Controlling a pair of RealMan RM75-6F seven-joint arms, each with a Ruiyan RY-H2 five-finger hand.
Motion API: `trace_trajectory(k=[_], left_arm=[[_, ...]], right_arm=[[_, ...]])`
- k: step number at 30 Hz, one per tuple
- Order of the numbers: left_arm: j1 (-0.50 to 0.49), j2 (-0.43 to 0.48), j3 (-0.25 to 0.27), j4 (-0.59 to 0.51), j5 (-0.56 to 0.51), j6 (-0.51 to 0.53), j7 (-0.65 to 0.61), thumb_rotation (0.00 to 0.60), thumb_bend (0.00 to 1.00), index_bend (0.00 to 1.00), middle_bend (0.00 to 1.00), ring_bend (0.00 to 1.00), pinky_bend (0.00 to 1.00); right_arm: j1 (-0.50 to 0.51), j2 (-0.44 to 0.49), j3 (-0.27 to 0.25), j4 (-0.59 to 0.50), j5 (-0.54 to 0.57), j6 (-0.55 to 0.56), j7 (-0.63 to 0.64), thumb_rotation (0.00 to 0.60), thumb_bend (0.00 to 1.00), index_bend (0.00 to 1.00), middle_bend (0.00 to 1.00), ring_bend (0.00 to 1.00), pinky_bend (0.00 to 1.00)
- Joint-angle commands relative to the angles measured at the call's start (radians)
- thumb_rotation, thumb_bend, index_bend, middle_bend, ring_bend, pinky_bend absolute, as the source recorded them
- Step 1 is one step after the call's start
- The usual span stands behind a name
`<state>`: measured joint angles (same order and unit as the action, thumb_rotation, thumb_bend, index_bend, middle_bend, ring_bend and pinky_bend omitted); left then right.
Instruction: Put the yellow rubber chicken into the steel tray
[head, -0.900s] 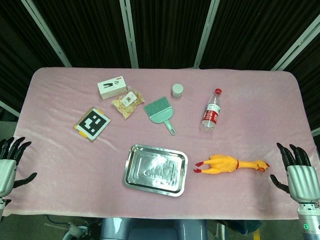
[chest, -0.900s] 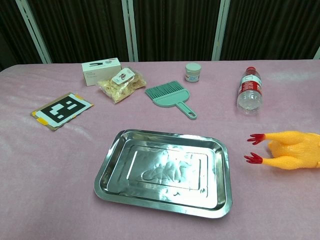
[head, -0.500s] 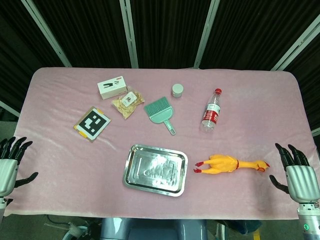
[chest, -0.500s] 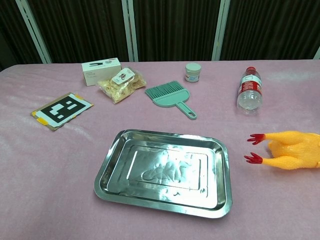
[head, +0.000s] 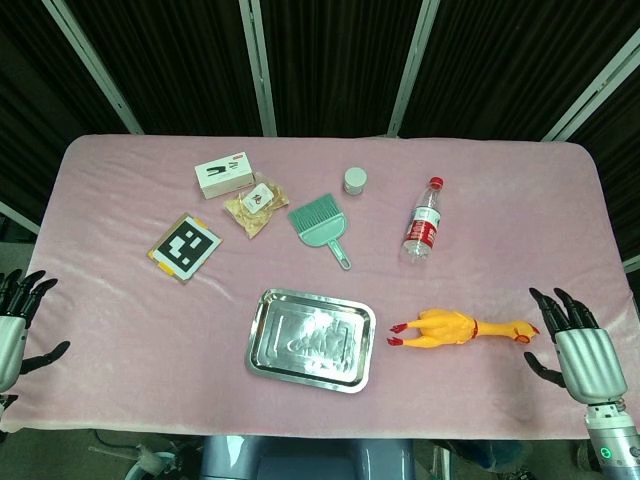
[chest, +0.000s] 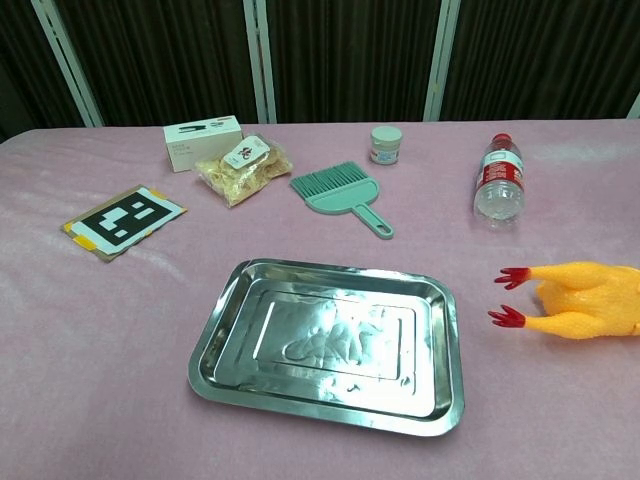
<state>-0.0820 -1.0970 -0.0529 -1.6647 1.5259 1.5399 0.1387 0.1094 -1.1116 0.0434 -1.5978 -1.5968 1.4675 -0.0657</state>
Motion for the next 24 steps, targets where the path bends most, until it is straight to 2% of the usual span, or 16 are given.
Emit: trace_trajectory(k=[1,6,15,24], left_arm=[[0.0,0.004,0.001,-0.006,0.002,0.001,0.003,0.6,0.03,0.17,0.11,0.02,0.0],[-0.002,0.009,0.001,-0.016,0.005,-0.002,0.009,0.6,0.03,0.17,0.11,0.02,0.0],[-0.003,0.009,0.005,-0.021,0.001,-0.011,0.016,0.6,0.03,0.17,0.11,0.02,0.0],[-0.005,0.007,0.011,-0.032,0.011,-0.016,0.023,0.6,0.03,0.17,0.11,0.02,0.0]], right_arm=[[0.03,0.003,-0.001,-0.003,-0.008,-0.045,-0.003,0.6,0.25,0.05,0.21,0.1,0.19],[0.093,-0.005,0.006,0.011,0.007,-0.148,-0.004,0.6,0.25,0.05,0.21,0.1,0.19],[0.191,-0.065,0.012,0.122,0.086,-0.344,0.029,0.6,0.25,0.05,0.21,0.11,0.19],[0.216,-0.12,-0.006,0.21,0.119,-0.412,0.06,0.6,0.25,0.12,0.21,0.15,0.21]])
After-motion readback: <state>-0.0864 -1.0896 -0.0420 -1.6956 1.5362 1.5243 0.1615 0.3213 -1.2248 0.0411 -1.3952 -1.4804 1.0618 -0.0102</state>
